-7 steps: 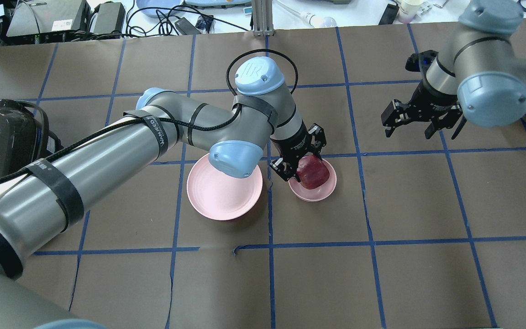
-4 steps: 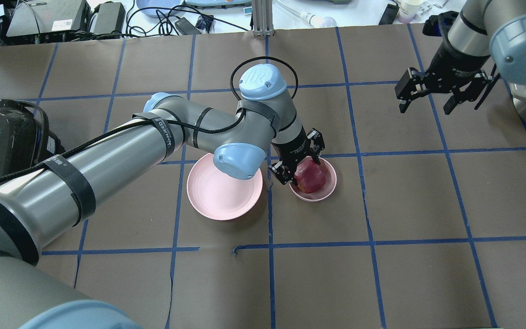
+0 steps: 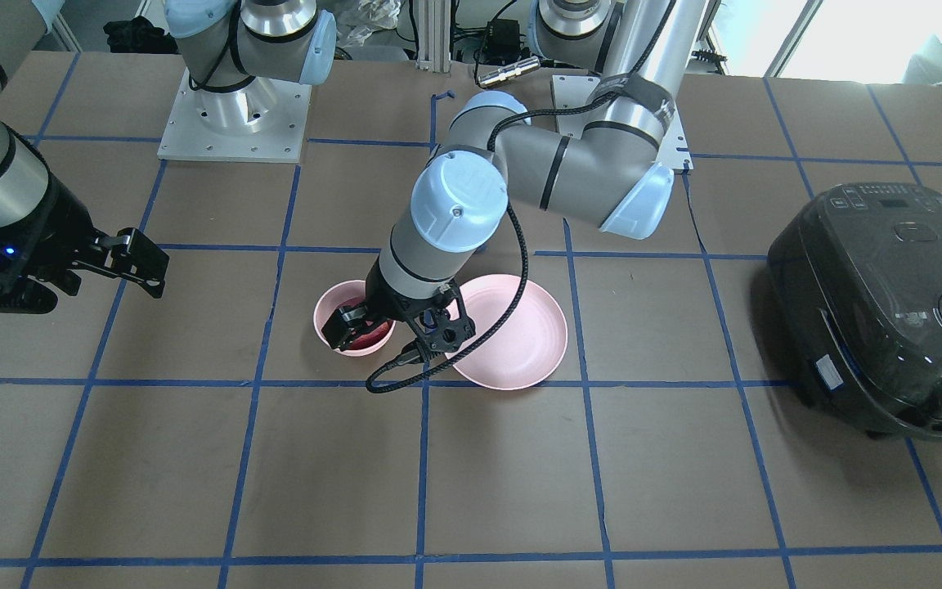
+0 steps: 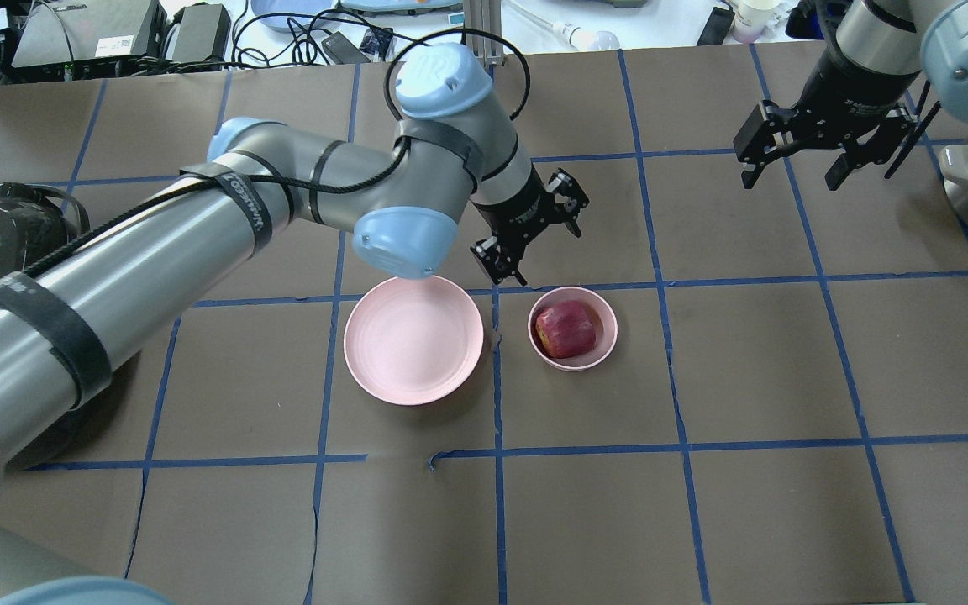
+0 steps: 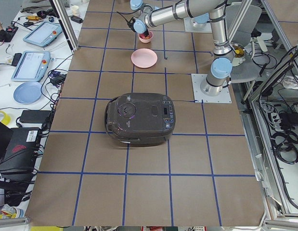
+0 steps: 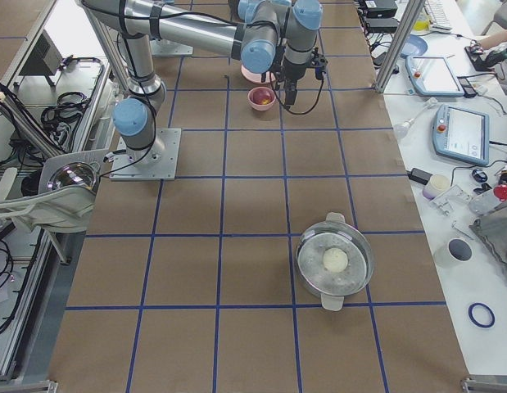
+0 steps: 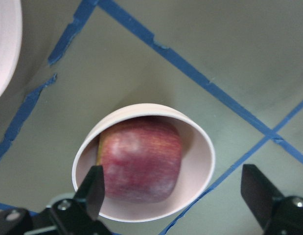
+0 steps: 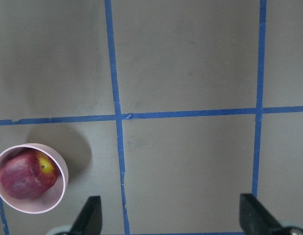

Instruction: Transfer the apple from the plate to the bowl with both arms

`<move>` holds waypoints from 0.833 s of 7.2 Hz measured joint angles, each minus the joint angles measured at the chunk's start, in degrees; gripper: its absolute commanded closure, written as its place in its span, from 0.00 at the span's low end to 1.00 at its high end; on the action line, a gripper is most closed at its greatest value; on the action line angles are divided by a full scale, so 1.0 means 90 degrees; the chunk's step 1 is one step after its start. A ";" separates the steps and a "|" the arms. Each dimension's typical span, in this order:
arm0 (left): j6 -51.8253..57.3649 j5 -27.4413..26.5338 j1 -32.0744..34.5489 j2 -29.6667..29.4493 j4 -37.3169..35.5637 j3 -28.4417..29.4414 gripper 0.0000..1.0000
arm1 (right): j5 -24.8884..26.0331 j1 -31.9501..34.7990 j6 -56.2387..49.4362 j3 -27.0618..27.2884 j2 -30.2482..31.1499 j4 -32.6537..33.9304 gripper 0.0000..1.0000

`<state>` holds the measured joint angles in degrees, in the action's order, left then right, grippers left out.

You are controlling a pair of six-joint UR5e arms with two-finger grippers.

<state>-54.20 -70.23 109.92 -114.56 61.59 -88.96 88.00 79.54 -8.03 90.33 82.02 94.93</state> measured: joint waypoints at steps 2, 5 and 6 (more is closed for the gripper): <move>0.1697 -0.0224 -0.0446 0.0616 0.1507 0.0594 0.00 | -0.0028 0.0060 0.0091 -0.0023 0.0125 -0.0026 0.00; 0.4775 -0.1373 -0.1290 0.1650 0.3609 0.1280 0.00 | 0.0090 0.0566 0.0793 0.0009 0.0531 -0.0059 0.00; 0.5434 -0.1722 -0.1452 0.1908 0.3769 0.1276 0.03 | 0.0207 0.0630 0.0899 -0.0006 0.0652 -0.0177 0.00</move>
<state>-5.29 -85.73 96.85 -97.39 95.52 -77.47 89.86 85.20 0.07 90.28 87.88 93.34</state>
